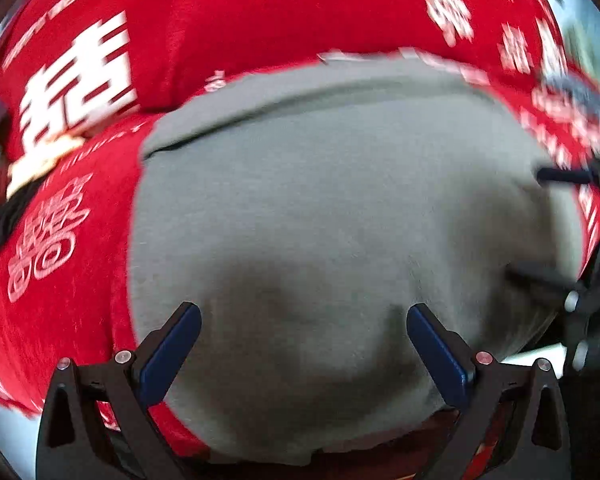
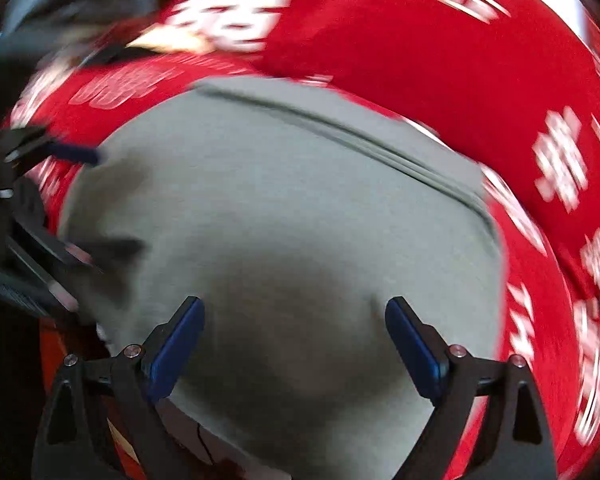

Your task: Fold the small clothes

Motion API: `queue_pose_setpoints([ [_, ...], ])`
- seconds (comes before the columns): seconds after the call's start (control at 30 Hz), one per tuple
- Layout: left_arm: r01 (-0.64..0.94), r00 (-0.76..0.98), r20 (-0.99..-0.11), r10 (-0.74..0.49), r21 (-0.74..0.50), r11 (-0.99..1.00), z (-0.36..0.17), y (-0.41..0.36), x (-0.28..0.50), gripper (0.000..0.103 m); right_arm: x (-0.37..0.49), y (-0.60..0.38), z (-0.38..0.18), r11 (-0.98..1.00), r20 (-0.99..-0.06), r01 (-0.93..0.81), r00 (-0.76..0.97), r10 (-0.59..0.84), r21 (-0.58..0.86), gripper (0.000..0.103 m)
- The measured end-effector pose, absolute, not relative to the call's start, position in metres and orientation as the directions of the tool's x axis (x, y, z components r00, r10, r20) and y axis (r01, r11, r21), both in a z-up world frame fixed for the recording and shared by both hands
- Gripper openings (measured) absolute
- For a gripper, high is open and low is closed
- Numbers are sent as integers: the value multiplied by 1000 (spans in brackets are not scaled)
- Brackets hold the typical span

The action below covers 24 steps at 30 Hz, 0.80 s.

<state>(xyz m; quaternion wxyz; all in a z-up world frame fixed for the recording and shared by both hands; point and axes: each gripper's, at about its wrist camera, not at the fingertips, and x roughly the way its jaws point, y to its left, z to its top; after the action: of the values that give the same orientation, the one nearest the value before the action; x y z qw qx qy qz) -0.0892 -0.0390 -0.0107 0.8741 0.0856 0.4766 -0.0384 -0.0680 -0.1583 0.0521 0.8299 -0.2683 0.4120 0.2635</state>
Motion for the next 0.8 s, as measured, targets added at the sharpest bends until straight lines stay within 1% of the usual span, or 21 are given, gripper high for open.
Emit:
queue_pose_setpoints([
  [0.03, 167, 521, -853, 40, 148, 975, -20, -42, -90, 103, -71, -150, 42, 678, -828, -679, 530, 184, -283, 93],
  [0.07, 169, 533, -846, 14, 123, 978, -19, -37, -93, 103, -74, -146, 34, 645, -826, -688, 543, 151, -334, 94],
  [0.1, 166, 515, -857, 3, 104, 981, -19, -30, -94, 103, -76, -152, 35, 642, -813, -695, 551, 187, -324, 94],
  [0.2, 146, 450, -893, -1, 73, 987, -28, -4, -99, 103, -71, -187, 33, 679, -846, -687, 500, 182, -260, 95],
  [0.3, 132, 395, -919, -2, 55, 990, -34, 10, -101, 103, -75, -220, 27, 697, -854, -655, 506, 119, -291, 102],
  [0.33, 140, 379, -925, 18, 77, 987, -35, 9, -101, 103, -76, -224, 27, 703, -859, -651, 500, 112, -287, 102],
  [0.37, 143, 366, -929, 49, 108, 984, -38, 6, -102, 103, -76, -230, 24, 703, -861, -630, 507, 50, -330, 102],
  [0.4, 145, 348, -934, 75, 133, 980, -40, 5, -103, 103, -78, -232, 23, 701, -864, -630, 501, 39, -334, 102],
  [0.5, 112, 337, -939, 72, 116, 987, -35, 15, -108, 103, -82, -235, 30, 711, -861, -602, 508, -10, -363, 102],
  [0.57, 60, 378, -923, 64, 93, 994, -23, 25, -113, 103, -84, -233, 38, 718, -850, -588, 527, -9, -373, 102],
  [0.67, 18, 412, -911, -5, 2, 1000, -13, 35, -108, 103, -84, -213, 52, 713, -832, -603, 552, 50, -358, 102],
  [0.73, 19, 387, -922, 29, 40, 999, -22, 31, -99, 103, -82, -188, 50, 673, -823, -638, 563, 75, -374, 102],
  [0.77, 28, 347, -935, 76, 91, 995, -34, 28, -93, 103, -83, -182, 46, 657, -821, -647, 566, 72, -388, 102],
  [0.8, 36, 311, -947, 79, 94, 995, -43, 29, -92, 103, -82, -176, 39, 628, -819, -658, 571, 56, -416, 102],
])
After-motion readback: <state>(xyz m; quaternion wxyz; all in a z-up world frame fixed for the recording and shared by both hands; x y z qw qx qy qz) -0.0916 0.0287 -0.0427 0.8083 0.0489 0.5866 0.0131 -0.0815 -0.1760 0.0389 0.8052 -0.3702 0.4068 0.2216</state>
